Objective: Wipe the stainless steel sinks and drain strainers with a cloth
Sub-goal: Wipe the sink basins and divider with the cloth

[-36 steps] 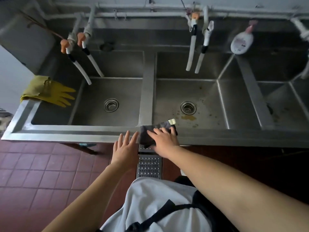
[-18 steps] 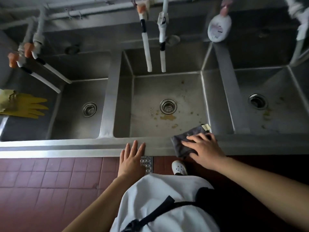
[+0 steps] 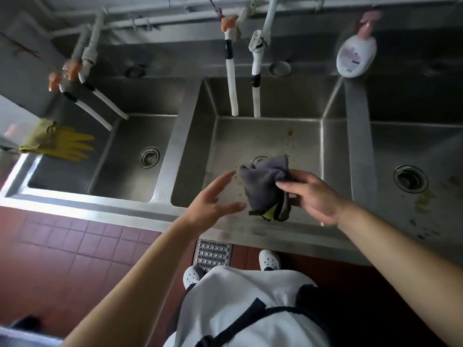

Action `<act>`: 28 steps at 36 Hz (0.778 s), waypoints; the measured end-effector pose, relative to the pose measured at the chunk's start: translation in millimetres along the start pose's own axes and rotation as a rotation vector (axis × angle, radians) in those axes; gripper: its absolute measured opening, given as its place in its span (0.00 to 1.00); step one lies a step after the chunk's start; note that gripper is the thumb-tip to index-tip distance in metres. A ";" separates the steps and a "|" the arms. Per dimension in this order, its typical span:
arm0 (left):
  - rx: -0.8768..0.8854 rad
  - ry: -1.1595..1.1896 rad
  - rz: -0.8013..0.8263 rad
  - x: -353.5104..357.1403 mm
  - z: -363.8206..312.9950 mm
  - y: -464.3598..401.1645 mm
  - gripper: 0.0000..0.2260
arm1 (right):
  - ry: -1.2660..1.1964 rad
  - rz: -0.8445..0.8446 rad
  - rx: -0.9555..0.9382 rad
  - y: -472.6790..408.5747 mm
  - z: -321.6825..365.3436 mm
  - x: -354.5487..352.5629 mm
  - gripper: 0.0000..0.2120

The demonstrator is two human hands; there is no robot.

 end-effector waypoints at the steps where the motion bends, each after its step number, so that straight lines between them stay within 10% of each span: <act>1: 0.028 0.060 0.054 3.9 -14.3 -3.3 0.34 | -0.061 0.031 0.004 0.0 4.0 3.5 0.15; 5: 0.092 0.225 0.022 6.6 -43.0 -13.5 0.15 | -0.090 -0.019 0.013 -4.4 7.6 5.7 0.16; 10: 0.051 -0.011 -0.341 -3.9 -28.0 -18.9 0.12 | 0.220 -0.528 0.010 0.1 -1.0 -16.3 0.10; 14: 0.062 -0.125 -0.494 -9.2 -19.9 -15.7 0.10 | -0.146 -0.308 0.204 -4.3 -34.2 17.4 0.17; 19: 0.099 -0.352 -0.356 0.0 -18.2 -24.5 0.14 | -0.424 -0.177 0.370 -33.9 -49.0 60.3 0.33; 28: 0.106 -0.436 0.003 -31.6 12.6 -58.5 0.14 | -0.528 -0.579 0.436 -92.1 -68.3 47.7 0.17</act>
Point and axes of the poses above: each hand's wrist, its own y-axis away from the middle knuckle, its own x-axis out of the palm, z = x × y, the point moved 7 cm from there along -y, towards the middle knuckle, and after that the axes turned 3 degrees about -y, right-handed, at the moved point
